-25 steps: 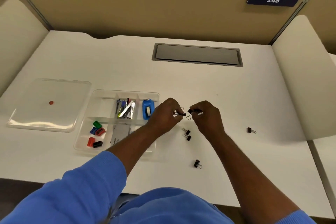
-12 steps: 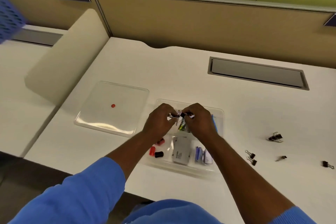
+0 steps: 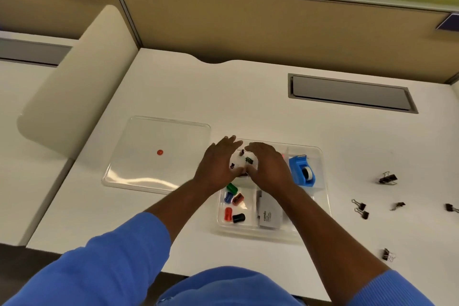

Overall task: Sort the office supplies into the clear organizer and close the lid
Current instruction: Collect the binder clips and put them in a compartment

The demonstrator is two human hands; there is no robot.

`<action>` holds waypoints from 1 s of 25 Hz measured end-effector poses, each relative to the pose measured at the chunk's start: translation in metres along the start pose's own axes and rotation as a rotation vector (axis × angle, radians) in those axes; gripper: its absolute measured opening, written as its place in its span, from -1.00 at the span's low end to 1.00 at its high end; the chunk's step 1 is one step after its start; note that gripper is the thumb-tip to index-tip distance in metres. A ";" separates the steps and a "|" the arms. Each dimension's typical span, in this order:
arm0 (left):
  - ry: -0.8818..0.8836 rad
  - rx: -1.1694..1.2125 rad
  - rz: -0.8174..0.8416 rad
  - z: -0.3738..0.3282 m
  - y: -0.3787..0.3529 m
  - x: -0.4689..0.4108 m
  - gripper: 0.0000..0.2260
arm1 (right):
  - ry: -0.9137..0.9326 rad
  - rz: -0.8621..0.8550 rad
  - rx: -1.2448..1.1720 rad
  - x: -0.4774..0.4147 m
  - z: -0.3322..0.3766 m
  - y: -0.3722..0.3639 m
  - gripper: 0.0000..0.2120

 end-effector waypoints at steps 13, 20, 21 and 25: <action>-0.125 -0.271 0.137 -0.035 -0.018 -0.002 -0.10 | -0.047 -0.042 0.220 0.040 -0.042 0.020 -0.17; -0.181 -0.272 0.146 -0.104 -0.092 -0.019 -0.07 | -0.122 -0.080 0.159 0.084 -0.131 0.061 -0.15; -0.187 -0.265 0.150 -0.114 -0.104 -0.020 -0.07 | -0.130 -0.090 0.159 0.090 -0.145 0.067 -0.15; -0.226 -0.227 0.170 -0.162 -0.156 -0.027 -0.09 | -0.189 -0.116 0.135 0.115 -0.205 0.088 -0.13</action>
Point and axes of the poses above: each hand's wrist, its own x-axis away from the middle knuckle, its own y-axis out of the back of the hand, z = x × y, the point moved 1 cm from there along -x, towards the middle knuckle, and after that the axes turned 9 degrees about x, right-handed, at the moved point
